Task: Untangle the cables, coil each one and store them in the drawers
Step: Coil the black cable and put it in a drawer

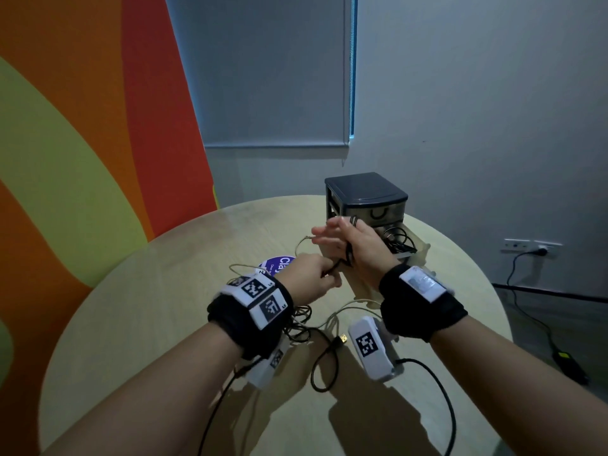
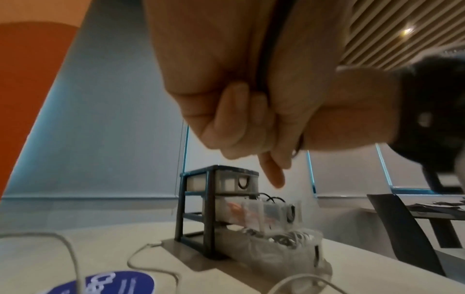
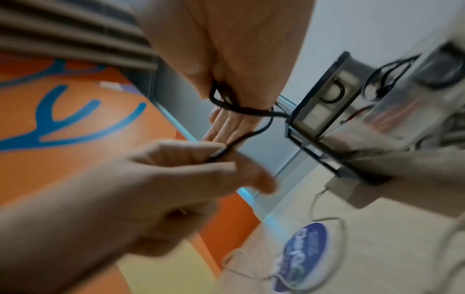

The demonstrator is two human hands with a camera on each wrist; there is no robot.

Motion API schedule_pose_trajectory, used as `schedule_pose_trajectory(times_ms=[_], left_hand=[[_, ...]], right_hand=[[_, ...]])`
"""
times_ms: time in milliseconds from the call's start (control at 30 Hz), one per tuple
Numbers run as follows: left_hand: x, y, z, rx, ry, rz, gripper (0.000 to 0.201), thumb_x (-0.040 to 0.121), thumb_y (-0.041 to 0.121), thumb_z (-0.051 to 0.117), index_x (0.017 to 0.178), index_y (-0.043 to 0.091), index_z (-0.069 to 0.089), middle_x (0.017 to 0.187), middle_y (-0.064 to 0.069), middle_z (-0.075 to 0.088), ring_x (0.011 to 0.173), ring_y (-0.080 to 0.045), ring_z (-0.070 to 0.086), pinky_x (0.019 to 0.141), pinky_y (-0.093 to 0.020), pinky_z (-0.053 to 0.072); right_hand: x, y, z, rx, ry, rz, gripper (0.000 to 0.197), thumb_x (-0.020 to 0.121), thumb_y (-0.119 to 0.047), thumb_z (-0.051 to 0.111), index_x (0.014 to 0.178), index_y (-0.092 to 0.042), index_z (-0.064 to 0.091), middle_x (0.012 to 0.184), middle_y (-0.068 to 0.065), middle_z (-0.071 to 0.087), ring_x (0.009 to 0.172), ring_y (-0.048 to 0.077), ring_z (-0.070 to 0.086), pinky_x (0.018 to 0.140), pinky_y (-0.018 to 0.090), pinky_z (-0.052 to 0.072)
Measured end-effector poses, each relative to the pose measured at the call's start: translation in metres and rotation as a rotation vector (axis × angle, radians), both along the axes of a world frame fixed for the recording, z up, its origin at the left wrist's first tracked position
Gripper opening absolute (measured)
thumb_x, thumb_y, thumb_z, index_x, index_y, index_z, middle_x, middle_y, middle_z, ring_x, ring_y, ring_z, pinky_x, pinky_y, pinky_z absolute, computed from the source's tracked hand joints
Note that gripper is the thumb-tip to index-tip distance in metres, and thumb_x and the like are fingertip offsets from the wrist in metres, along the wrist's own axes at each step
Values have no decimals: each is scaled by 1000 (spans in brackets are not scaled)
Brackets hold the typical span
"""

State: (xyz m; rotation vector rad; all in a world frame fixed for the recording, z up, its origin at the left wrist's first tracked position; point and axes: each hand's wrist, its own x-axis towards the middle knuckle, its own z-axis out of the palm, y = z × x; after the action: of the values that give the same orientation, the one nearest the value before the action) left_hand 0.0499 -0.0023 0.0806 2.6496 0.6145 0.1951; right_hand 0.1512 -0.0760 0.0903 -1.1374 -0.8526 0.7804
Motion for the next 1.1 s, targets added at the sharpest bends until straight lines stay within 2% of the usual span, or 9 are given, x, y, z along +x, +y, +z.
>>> schedule_pose_trajectory(times_ms=[67,133,300,400,500,633,867,1033,1100], left_hand=[[-4,5,9,85,35,-35,22,89,27,60,94,8,71,79,-1,61,74,-14,52,66,-23,37],[-7,6,17,181,88,-98,23,85,29,65,93,9,72,77,0,59,73,-13,50,67,-24,37],[-11,-2,35,194,100,-212,18,78,24,73,90,11,75,59,14,50,55,-2,47,54,-8,30],[-14,-2,43,112,48,-223,14,73,25,77,79,13,75,54,17,52,51,7,49,52,-8,33],[-15,0,50,23,-42,-204,14,71,26,80,70,18,68,54,12,53,49,3,47,52,-11,34],[-15,3,55,-105,-101,-201,16,70,25,81,71,14,69,54,5,54,47,-2,44,53,-21,37],[-15,7,57,-127,-108,-172,16,76,14,76,70,22,63,49,14,57,51,-8,54,56,-19,43],[-18,7,59,-239,-118,-192,10,78,12,73,75,13,65,56,4,65,53,-16,60,56,-28,49],[-19,6,58,-303,-103,-195,7,80,13,72,79,12,65,58,0,67,51,-14,60,53,-22,49]], right_hand=[[5,-1,-10,-56,-52,8,32,103,-16,26,115,5,47,101,14,64,87,21,63,92,41,45],[6,-3,-16,-130,-79,32,31,103,-15,28,113,5,49,96,12,64,82,17,64,84,32,51],[2,-11,-15,-255,-156,159,35,102,-10,31,77,-2,54,54,-1,62,47,4,59,50,16,47],[3,-17,-12,-309,-225,227,39,101,-15,34,73,2,55,52,10,59,42,14,58,43,21,44],[6,-21,-9,-365,-305,194,44,99,-20,39,59,-5,49,41,4,40,30,9,37,33,17,27],[6,-25,-4,-409,-353,239,46,96,-19,41,51,-8,44,48,5,29,33,10,21,36,19,14],[13,-31,-1,-394,-60,395,65,99,-40,31,38,-18,35,32,-5,23,26,5,17,38,24,6],[20,-34,-5,-309,47,491,58,90,-43,45,40,-19,31,33,-6,23,26,5,18,35,22,7],[25,-37,-7,-259,85,487,56,87,-38,56,41,-19,31,33,-7,24,26,6,18,34,20,7]])
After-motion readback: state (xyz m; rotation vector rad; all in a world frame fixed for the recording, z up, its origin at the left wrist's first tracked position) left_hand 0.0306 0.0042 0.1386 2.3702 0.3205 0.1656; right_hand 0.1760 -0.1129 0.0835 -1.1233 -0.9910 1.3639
